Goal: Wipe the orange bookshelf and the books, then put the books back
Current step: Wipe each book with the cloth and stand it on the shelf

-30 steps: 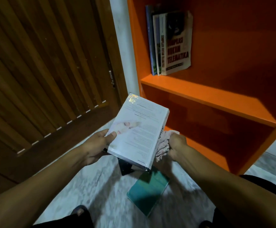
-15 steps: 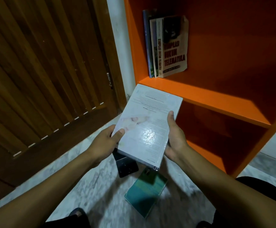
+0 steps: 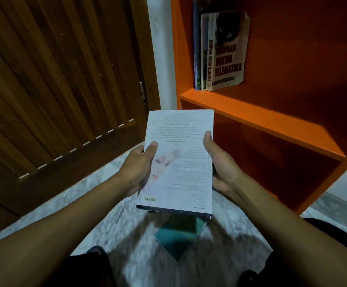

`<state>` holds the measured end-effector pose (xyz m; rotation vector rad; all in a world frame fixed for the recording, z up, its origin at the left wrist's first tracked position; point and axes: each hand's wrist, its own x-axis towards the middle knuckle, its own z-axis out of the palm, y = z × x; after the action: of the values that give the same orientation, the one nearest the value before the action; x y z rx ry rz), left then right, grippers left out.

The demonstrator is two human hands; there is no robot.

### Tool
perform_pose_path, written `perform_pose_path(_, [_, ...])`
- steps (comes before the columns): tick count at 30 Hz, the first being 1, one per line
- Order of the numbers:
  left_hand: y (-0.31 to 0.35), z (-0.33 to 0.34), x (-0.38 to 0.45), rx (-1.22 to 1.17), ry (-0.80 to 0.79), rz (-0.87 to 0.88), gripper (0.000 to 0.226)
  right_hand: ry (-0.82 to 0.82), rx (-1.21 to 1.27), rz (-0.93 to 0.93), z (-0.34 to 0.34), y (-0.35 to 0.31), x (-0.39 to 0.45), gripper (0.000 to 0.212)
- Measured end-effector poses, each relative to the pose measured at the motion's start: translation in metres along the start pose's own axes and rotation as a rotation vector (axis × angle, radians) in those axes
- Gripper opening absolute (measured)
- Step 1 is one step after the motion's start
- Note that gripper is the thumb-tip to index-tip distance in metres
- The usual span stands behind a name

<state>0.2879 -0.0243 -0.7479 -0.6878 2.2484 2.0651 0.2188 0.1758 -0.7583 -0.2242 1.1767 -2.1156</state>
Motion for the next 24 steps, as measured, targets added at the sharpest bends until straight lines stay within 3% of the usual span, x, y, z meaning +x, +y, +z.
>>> perform_pose_path(4, [-0.006, -0.004, 0.004, -0.049, 0.057, -0.015, 0.037, 0.103, 0.224, 0.068, 0.002, 0.006, -0.002, 0.063])
perform_pose_path(7, [0.006, -0.01, 0.003, -0.094, 0.098, 0.035, 0.038, 0.241, 0.338, 0.097, -0.006, 0.004, 0.006, 0.044])
perform_pose_path(11, [0.019, -0.026, 0.0, -0.105, 0.107, 0.101, 0.044, 0.456, 0.223, -0.072, -0.002, -0.01, 0.017, 0.027])
perform_pose_path(15, [0.013, -0.036, -0.002, -0.133, 0.08, 0.081, 0.045, 0.589, -0.202, -0.5, 0.0, -0.014, 0.035, 0.026])
perform_pose_path(17, [0.01, -0.034, -0.002, -0.137, 0.068, 0.074, 0.039, 0.552, -0.384, -0.678, 0.004, -0.018, 0.044, 0.023])
perform_pose_path(19, [0.008, -0.027, -0.003, -0.13, 0.056, 0.078, 0.034, 0.466, -0.616, -0.759, 0.004, -0.02, 0.05, 0.027])
perform_pose_path(22, [0.008, -0.017, -0.001, -0.169, 0.068, 0.079, 0.032, 0.449, -1.031, -0.717, 0.0, -0.012, 0.057, 0.038])
perform_pose_path(24, [0.01, -0.013, 0.001, -0.207, 0.086, 0.086, 0.031, 0.429, -1.132, -0.721, 0.002, -0.004, 0.056, 0.046])
